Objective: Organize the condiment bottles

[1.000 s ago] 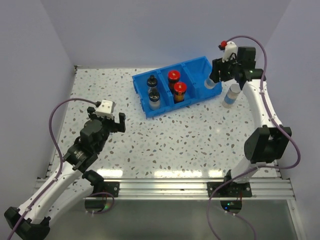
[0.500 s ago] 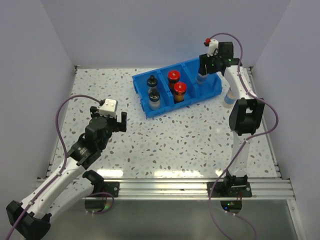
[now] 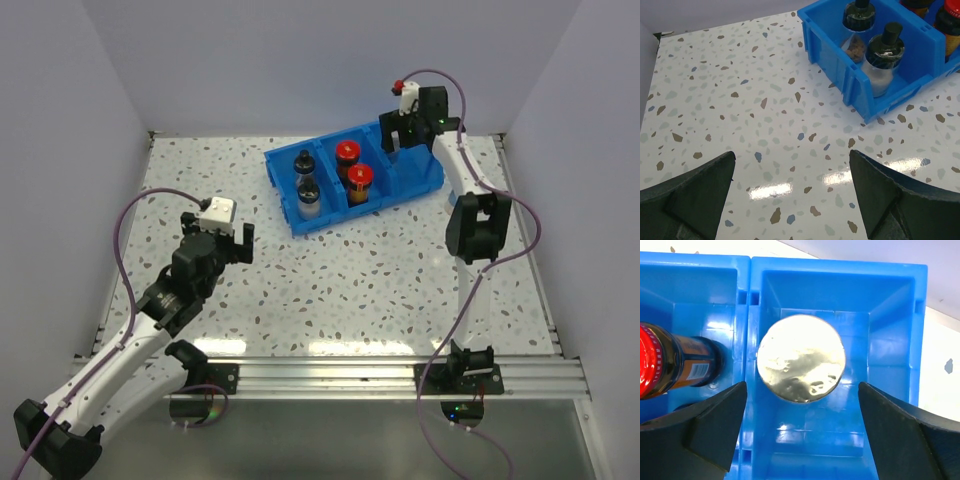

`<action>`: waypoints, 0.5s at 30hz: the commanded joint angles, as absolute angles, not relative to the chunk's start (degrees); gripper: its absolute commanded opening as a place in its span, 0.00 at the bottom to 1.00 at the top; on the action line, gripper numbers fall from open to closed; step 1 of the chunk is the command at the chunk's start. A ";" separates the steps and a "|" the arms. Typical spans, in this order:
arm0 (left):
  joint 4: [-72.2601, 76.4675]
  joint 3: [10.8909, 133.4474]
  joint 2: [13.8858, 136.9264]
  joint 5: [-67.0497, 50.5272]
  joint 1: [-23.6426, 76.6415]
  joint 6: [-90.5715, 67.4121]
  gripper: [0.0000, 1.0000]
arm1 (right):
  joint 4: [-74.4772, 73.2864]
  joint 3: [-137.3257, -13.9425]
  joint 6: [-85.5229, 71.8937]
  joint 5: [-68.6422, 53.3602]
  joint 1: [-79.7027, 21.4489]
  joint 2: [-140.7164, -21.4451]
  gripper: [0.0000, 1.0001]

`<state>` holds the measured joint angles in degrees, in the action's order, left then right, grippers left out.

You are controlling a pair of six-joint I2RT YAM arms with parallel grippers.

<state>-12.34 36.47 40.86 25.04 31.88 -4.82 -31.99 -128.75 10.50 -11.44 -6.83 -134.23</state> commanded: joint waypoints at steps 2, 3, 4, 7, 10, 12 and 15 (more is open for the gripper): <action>-11.07 36.39 39.99 24.79 31.38 -3.69 1.00 | -30.85 -131.05 11.42 -10.46 -6.68 -129.83 0.97; -11.07 36.47 39.99 24.70 31.38 -3.78 1.00 | -31.02 -130.78 11.69 -10.89 -6.77 -128.86 0.97; -11.07 36.47 39.90 24.61 31.38 -3.87 1.00 | -31.72 -130.43 11.95 -11.16 -6.77 -127.63 0.97; -11.16 36.39 39.11 24.35 31.46 -3.87 1.00 | -32.26 -126.58 13.44 -12.48 -6.59 -121.13 0.98; -11.08 36.30 38.15 24.08 31.46 -4.04 1.00 | -33.22 -117.81 15.73 -13.97 -6.33 -111.22 0.99; -11.16 36.30 37.71 23.91 31.38 -4.13 1.00 | -33.31 -113.93 15.82 -14.59 -5.72 -107.61 0.99; -11.16 36.21 37.09 23.38 31.38 -4.22 1.00 | -33.22 -105.49 14.69 -15.29 -4.14 -102.23 0.98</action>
